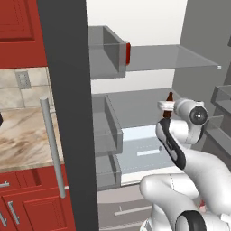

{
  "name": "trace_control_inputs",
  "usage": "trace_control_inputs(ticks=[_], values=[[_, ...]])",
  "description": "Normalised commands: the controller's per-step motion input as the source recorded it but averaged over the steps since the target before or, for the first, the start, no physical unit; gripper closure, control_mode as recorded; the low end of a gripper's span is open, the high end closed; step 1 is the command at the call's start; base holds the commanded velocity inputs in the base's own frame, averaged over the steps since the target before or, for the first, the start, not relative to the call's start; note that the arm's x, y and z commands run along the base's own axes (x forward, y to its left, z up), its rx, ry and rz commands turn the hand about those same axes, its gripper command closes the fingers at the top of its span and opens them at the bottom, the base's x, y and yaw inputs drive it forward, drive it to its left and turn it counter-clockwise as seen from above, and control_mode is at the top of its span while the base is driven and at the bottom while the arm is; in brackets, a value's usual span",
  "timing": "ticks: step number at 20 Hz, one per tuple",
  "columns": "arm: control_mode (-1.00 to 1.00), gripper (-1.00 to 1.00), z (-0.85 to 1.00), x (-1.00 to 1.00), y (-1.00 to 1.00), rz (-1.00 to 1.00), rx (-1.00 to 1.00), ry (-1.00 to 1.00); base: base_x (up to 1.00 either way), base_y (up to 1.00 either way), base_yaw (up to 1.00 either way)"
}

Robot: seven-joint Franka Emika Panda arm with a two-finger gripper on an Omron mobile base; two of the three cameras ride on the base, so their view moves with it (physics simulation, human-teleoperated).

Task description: Open the fridge, grab two sodas, and place both sodas inside the bowl with ice on the dining counter.

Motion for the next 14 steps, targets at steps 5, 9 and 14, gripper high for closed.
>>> trace_control_inputs(ticks=[5, 9, 14], values=[[-1.0, -1.0, -0.01, 0.19, -0.33, 0.0, 0.09, 0.0, 0.0, 0.0, 0.0], [-1.0, -1.0, 0.0, 0.19, -0.18, 0.0, 0.04, 0.0, 0.0, 0.0, 0.0], [-1.0, -1.0, 0.0, 0.17, -0.01, 0.0, 0.0, 0.0, 0.0, 0.0, 0.0]])
